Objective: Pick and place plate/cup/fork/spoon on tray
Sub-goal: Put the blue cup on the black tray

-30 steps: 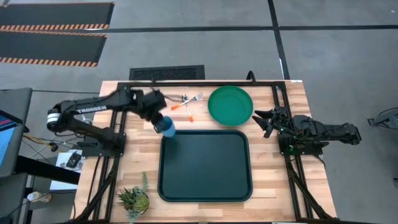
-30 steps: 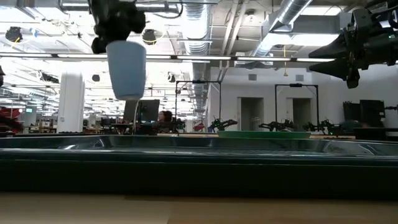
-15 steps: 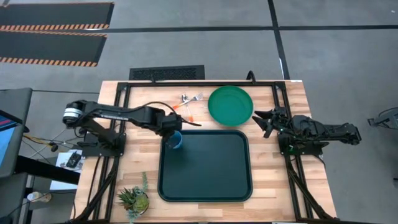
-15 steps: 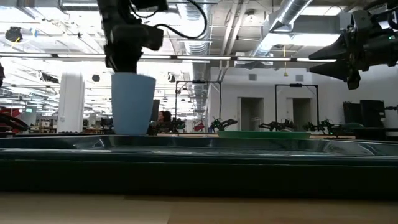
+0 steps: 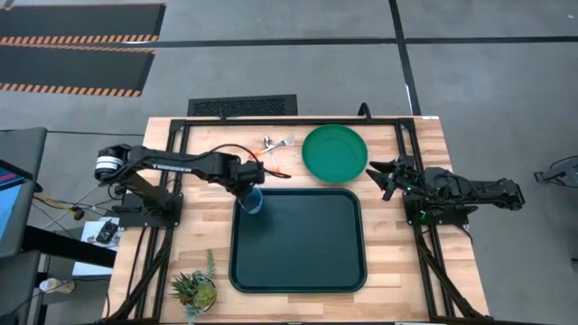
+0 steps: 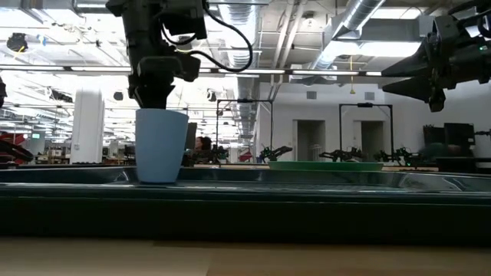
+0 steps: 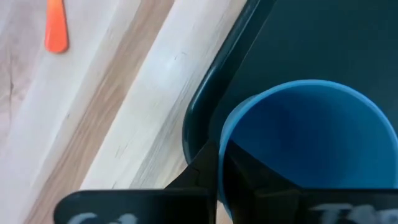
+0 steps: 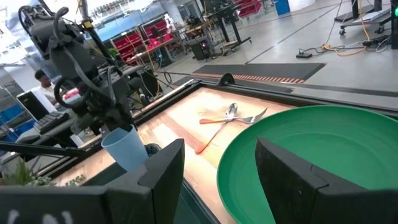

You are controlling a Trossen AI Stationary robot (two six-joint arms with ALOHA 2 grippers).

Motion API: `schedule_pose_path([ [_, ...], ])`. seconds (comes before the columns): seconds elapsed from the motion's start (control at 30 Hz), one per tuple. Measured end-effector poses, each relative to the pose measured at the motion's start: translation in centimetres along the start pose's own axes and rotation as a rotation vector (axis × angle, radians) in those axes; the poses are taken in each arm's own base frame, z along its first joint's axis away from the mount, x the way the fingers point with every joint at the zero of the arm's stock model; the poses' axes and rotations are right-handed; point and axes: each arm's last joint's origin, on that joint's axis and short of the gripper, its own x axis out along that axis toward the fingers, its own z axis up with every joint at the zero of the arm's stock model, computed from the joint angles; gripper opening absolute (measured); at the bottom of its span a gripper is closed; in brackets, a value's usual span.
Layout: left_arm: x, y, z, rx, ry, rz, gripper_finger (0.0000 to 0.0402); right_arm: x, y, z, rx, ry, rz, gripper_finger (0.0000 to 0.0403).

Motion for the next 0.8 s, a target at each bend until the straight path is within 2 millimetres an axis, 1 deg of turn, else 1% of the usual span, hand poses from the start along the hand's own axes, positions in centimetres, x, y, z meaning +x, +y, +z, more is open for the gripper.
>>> schedule_pose_path([
  [0.13,0.27,0.47,-0.02,0.001,0.015,-0.02,0.0,0.0,-0.01,-0.02,-0.001,0.001,-0.001,0.0221],
  [0.4,0.16,0.46,0.07,0.004,0.013,-0.01,0.0005,0.0,-0.01,-0.02,-0.001,0.002,-0.001,0.0221],
  [0.63,0.38,0.6,-0.2,0.007,0.026,0.049,0.0047,0.0,-0.01,-0.02,-0.001,0.002,-0.001,0.0221],
  [0.8,0.38,0.6,-0.22,0.011,0.029,0.046,0.0079,0.0,-0.01,-0.03,0.001,0.002,-0.001,0.0221],
])
